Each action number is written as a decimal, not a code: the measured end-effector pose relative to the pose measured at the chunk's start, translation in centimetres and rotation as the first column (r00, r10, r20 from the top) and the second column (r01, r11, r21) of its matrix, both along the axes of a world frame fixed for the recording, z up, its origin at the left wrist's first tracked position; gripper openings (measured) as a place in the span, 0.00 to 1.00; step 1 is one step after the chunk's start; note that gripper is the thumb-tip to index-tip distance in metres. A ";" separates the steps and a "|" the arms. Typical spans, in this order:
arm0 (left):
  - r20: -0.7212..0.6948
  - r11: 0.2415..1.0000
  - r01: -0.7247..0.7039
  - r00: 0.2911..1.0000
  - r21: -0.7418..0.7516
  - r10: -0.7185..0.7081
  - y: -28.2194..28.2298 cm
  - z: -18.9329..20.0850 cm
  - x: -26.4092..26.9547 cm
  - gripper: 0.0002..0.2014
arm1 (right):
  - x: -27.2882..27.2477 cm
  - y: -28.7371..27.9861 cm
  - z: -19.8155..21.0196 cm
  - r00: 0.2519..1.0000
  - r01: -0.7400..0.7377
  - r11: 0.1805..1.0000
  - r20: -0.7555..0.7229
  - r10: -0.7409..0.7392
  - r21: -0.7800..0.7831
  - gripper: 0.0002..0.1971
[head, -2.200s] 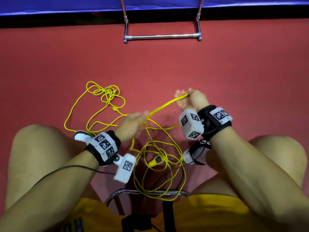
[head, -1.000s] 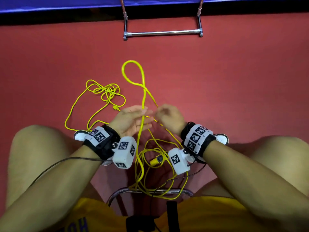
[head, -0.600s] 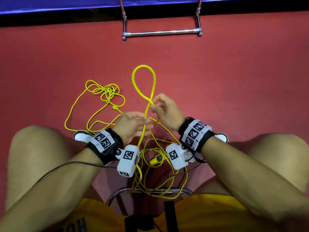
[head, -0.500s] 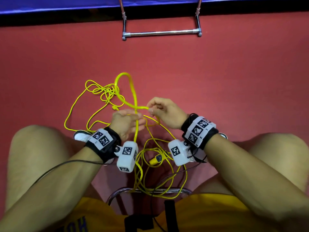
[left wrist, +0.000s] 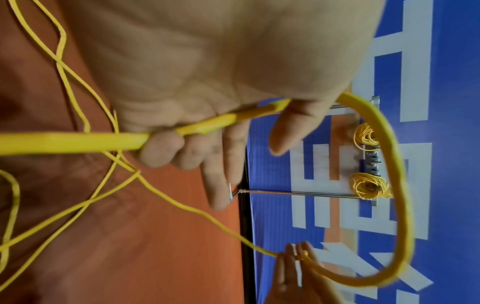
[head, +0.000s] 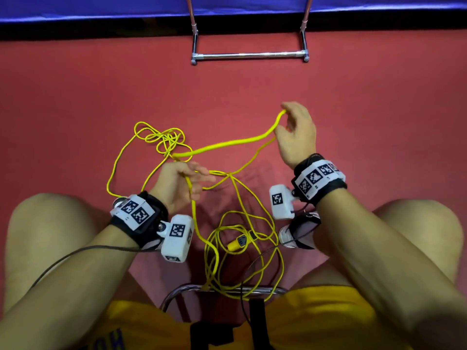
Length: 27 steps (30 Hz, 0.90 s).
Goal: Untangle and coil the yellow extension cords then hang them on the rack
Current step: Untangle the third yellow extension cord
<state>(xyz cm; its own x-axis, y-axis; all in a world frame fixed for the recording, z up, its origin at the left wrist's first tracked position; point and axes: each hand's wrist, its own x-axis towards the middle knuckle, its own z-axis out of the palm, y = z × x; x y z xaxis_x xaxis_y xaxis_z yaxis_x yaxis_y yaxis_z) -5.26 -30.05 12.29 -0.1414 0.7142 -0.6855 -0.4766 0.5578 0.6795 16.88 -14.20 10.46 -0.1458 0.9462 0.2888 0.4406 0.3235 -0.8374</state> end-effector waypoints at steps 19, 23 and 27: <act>-0.581 0.878 0.461 0.683 -0.125 -0.442 -3.6 -8.9 -1.4 0.23 | -3.8 -1.8 2.7 0.913 -0.406 0.906 0.019 0.407 0.115 0.24; -0.518 0.951 0.301 0.825 0.070 -0.223 -1.8 -6.4 0.1 0.27 | -4.3 -4.5 2.1 0.891 -0.442 0.897 -0.116 0.438 -0.011 0.25; -0.612 0.777 0.613 0.672 0.144 -0.417 -1.8 -5.4 2.8 0.46 | -5.0 -6.6 2.1 0.821 -0.529 0.833 -0.347 0.453 -0.162 0.29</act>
